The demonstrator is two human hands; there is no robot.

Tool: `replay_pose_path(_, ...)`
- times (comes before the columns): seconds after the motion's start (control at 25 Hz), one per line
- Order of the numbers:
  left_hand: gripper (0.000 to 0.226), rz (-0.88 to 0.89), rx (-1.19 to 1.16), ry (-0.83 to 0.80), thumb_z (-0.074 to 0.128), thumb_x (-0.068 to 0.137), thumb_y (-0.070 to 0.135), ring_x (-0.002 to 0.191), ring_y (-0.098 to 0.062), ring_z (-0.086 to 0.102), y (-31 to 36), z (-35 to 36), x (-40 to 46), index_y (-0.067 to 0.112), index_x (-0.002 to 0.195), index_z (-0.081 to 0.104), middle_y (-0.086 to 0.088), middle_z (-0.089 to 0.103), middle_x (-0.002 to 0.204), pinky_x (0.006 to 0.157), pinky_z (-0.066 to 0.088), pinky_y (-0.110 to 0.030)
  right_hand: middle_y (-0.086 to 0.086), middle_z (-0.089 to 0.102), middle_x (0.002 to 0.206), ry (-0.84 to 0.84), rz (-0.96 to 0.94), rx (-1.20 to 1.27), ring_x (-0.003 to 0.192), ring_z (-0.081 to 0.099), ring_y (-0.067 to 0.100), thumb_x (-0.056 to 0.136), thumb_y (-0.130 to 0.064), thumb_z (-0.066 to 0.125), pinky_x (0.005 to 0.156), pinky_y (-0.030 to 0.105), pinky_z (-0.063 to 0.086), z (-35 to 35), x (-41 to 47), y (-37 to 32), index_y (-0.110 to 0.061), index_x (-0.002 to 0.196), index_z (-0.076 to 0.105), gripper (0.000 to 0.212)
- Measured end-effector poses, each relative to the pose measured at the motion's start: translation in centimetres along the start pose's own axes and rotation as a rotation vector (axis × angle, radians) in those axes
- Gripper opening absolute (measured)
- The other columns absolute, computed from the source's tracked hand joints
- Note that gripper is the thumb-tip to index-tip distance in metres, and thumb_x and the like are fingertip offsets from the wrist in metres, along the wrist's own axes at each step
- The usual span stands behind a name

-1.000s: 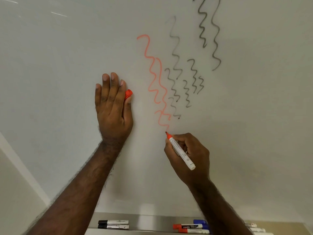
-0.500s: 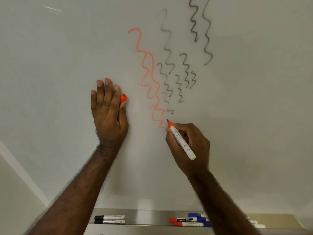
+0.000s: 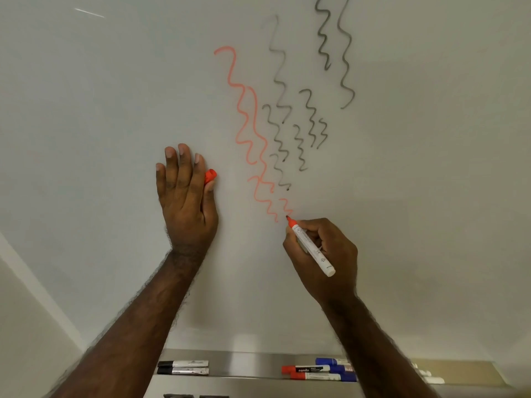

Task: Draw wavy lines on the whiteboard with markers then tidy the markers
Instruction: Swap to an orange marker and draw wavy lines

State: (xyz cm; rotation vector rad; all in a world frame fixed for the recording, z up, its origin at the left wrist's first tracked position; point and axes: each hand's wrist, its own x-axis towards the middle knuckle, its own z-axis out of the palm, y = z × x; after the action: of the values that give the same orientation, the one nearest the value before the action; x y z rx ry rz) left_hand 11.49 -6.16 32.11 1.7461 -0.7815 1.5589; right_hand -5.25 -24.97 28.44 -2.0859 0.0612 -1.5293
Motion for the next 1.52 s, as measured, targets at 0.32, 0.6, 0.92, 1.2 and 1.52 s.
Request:
replay_pose_path(0.32, 0.042, -0.066, -0.025, -0.078, 0.055, 0.107, 0.007, 0.152, -0.044, 0.029, 0.9, -0.5, -2.4, -0.006, 0.146, 0.05, -0.026, 0.039, 0.158, 0.124, 0.021, -0.065, -0.003, 0.069, 0.076, 0.064, 0.039, -0.001, 0.06, 0.062, 0.011, 0.088, -0.021, 0.084, 0.056, 0.029, 0.056, -0.8, -1.3, 1.4, -0.011, 0.091, 0.071, 0.017)
replay_pose_path(0.6, 0.038, -0.181, -0.174, -0.23, 0.053, 0.105, 0.006, 0.153, -0.037, 0.034, 5.0, -3.8, -4.7, -0.003, 0.142, 0.056, -0.021, 0.046, 0.157, 0.123, 0.028, -0.062, -0.01, 0.072, 0.072, -0.056, 0.28, 0.253, 0.06, 0.068, 0.014, 0.086, -0.013, 0.085, 0.053, 0.03, 0.056, -2.5, -0.5, -0.9, -0.013, 0.088, 0.073, 0.012)
replay_pose_path(0.92, 0.03, -0.4, -0.488, -0.585, 0.054, 0.104, 0.016, 0.139, -0.004, 0.05, 8.6, -8.0, -9.3, 0.017, 0.131, 0.067, 0.015, 0.067, 0.132, 0.12, 0.037, -0.046, 0.015, 0.067, 0.062, -0.535, 0.635, 0.555, 0.05, 0.06, 0.024, 0.089, -0.04, 0.075, 0.047, 0.02, 0.044, -4.0, -0.8, -2.6, -0.008, 0.074, 0.067, 0.037)
replay_pose_path(1.2, 0.03, -0.519, -0.578, -0.755, 0.052, 0.106, 0.028, 0.118, -0.019, 0.065, 8.9, -10.0, -10.8, 0.027, 0.133, 0.066, 0.018, 0.071, 0.115, 0.099, 0.053, -0.041, 0.007, 0.066, 0.055, -0.654, 0.736, 0.535, 0.045, 0.06, 0.016, 0.081, -0.055, 0.068, 0.044, 0.016, 0.044, -2.2, -2.2, -2.7, -0.014, 0.065, 0.067, 0.044)
replay_pose_path(1.52, 0.029, -0.559, -0.564, -0.856, 0.047, 0.108, 0.036, 0.109, -0.012, 0.069, 8.5, -11.1, -11.6, 0.033, 0.132, 0.064, 0.02, 0.072, 0.109, 0.093, 0.057, -0.042, 0.0, 0.061, 0.047, -0.809, 0.751, 0.51, 0.038, 0.055, 0.009, 0.08, -0.057, 0.065, 0.041, 0.016, 0.043, -1.0, -3.1, -2.5, -0.02, 0.058, 0.064, 0.043)
